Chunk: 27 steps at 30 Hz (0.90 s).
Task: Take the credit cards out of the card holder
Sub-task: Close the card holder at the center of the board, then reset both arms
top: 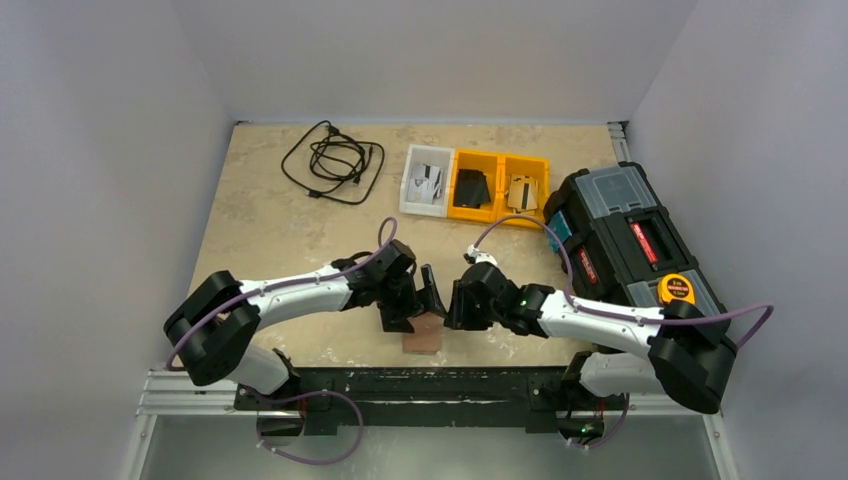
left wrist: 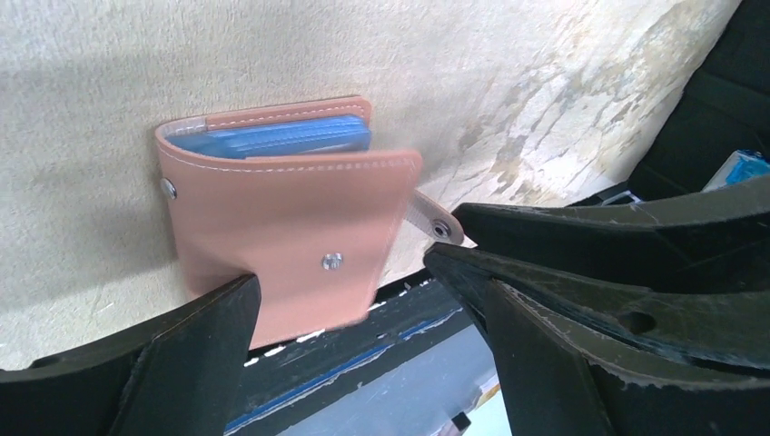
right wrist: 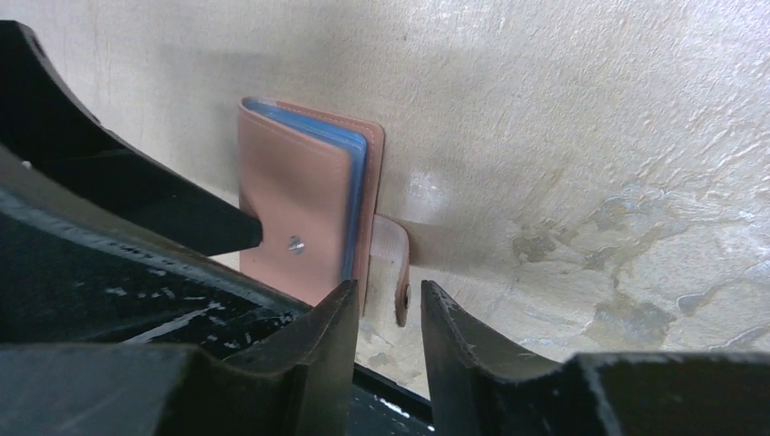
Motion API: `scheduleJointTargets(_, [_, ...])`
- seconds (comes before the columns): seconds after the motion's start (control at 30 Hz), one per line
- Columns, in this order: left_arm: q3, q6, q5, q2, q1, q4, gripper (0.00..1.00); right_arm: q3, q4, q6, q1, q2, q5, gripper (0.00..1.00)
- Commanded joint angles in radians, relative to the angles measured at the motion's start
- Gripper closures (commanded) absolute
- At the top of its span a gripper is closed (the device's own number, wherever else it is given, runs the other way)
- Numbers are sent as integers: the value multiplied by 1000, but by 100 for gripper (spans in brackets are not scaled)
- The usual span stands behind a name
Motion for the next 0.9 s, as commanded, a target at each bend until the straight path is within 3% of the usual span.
scheduleJointTargets(0.0, [74, 74, -72, -72, -1, -68, 6, 34, 21, 18, 6, -24, 5, 66])
scheduleJointTargets(0.5, [141, 216, -146, -265, 13, -237, 0, 129, -107, 34, 6, -134, 82, 40])
scheduleJointTargets(0.7, [161, 282, -240, -394, 58, -359, 0, 153, -120, 31, 4, -201, 94, 25])
scheduleJointTargets(0.87, [210, 354, -403, -498, 86, -544, 0, 193, -124, 19, 5, -248, 135, 15])
